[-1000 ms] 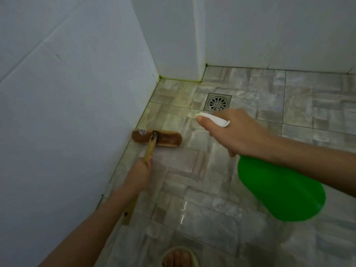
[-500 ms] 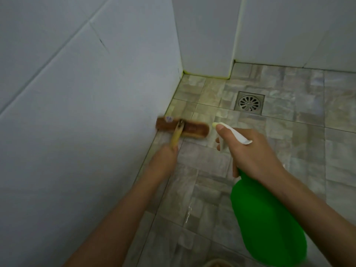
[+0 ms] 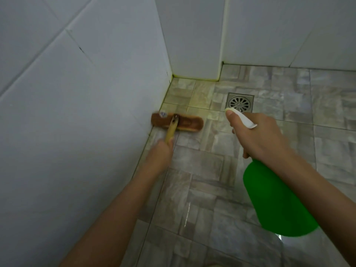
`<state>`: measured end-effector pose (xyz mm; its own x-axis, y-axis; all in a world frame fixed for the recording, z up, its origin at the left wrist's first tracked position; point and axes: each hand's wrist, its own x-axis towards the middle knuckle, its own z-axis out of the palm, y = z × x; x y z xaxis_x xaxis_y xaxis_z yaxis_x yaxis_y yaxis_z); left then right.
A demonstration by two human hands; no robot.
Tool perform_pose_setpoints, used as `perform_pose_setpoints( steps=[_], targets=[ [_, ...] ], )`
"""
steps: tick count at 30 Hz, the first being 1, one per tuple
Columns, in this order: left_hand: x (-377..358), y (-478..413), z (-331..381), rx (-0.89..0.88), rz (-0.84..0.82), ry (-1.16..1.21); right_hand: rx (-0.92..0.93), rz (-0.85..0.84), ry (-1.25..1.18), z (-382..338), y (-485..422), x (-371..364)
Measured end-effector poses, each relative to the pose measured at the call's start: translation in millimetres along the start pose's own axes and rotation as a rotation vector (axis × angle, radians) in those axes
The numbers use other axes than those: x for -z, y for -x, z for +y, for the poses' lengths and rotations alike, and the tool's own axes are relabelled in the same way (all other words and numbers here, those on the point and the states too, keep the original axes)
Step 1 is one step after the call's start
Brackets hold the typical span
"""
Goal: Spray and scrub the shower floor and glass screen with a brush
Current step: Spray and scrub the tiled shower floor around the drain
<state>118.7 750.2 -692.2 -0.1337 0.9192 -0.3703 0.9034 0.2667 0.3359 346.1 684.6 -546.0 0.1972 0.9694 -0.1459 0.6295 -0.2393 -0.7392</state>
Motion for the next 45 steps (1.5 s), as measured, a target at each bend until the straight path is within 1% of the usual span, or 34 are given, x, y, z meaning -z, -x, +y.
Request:
perform_pose_setpoints(
  steps=[2, 4, 6, 7, 9, 10, 12, 14, 17, 19, 21, 24, 26, 27, 28, 32, 36, 39, 42, 45],
  targets=[
    [3.8, -31.8, 26.4, 0.000, -0.010, 0.009, -0.019, -0.001, -0.021, -0.8, -4.0, -1.8],
    [4.6, -36.9, 35.1, 0.020, -0.031, 0.029, -0.031, -0.010, -0.051, -2.7, -5.9, -1.7],
    [-5.8, -8.9, 14.1, 0.029, -0.032, 0.047, -0.034, -0.007, -0.087, -1.0, -4.7, 0.6],
    [-9.7, 16.5, -2.8, 0.034, -0.016, 0.058, -0.042, -0.003, -0.096, 1.1, -4.0, 2.0],
    [-8.0, 65.3, -27.0, 0.074, -0.035, 0.083, -0.075, 0.001, -0.097, 8.0, -3.4, 6.0],
    [-5.0, 69.1, -34.0, 0.072, -0.032, 0.084, -0.090, -0.002, -0.093, 10.7, -3.4, 6.8],
    [1.7, 37.3, -27.2, 0.023, -0.043, 0.031, -0.100, -0.011, -0.078, 15.0, -3.8, 7.7],
    [9.5, -12.5, 0.6, -0.028, -0.046, -0.011, -0.094, -0.020, -0.075, 17.7, -2.5, 8.3],
    [20.9, -78.8, 56.1, -0.037, -0.054, 0.041, -0.106, -0.037, -0.077, 20.1, -1.7, 9.6],
    [24.8, -100.6, 85.9, -0.044, -0.057, 0.088, -0.131, -0.031, -0.086, 23.5, -3.2, 12.3],
    [18.7, -99.5, 92.8, -0.041, -0.058, 0.069, -0.156, -0.025, -0.102, 26.2, -4.3, 15.5],
    [-7.6, -57.1, 49.9, -0.021, -0.013, 0.025, -0.179, -0.041, -0.129, 30.7, -0.3, 18.8],
    [-8.4, -30.4, 25.0, -0.008, -0.003, 0.045, -0.185, -0.047, -0.131, 33.0, 0.1, 18.0],
    [-4.8, -34.4, 23.0, -0.017, 0.008, 0.029, -0.187, -0.044, -0.134, 35.0, -0.9, 16.6],
    [-0.3, -46.6, 28.0, -0.040, 0.022, -0.005, -0.187, -0.039, -0.142, 36.2, -3.0, 15.6],
    [25.5, -100.2, 77.4, -0.107, -0.015, -0.134, -0.175, -0.029, -0.172, 32.5, -5.0, 13.8],
    [36.0, -126.0, 108.7, -0.143, -0.055, -0.137, -0.167, -0.015, -0.168, 26.6, -2.8, 13.9],
    [20.2, -104.4, 82.9, -0.146, -0.054, -0.145, -0.178, -0.017, -0.180, 27.4, -1.2, 15.8],
    [13.9, -77.9, 48.7, -0.094, -0.052, -0.090, -0.197, -0.017, -0.173, 30.3, -1.4, 18.4],
    [24.4, -99.8, 68.3, -0.088, -0.046, -0.093, -0.190, -0.016, -0.165, 32.2, -5.7, 18.5]
  ],
)
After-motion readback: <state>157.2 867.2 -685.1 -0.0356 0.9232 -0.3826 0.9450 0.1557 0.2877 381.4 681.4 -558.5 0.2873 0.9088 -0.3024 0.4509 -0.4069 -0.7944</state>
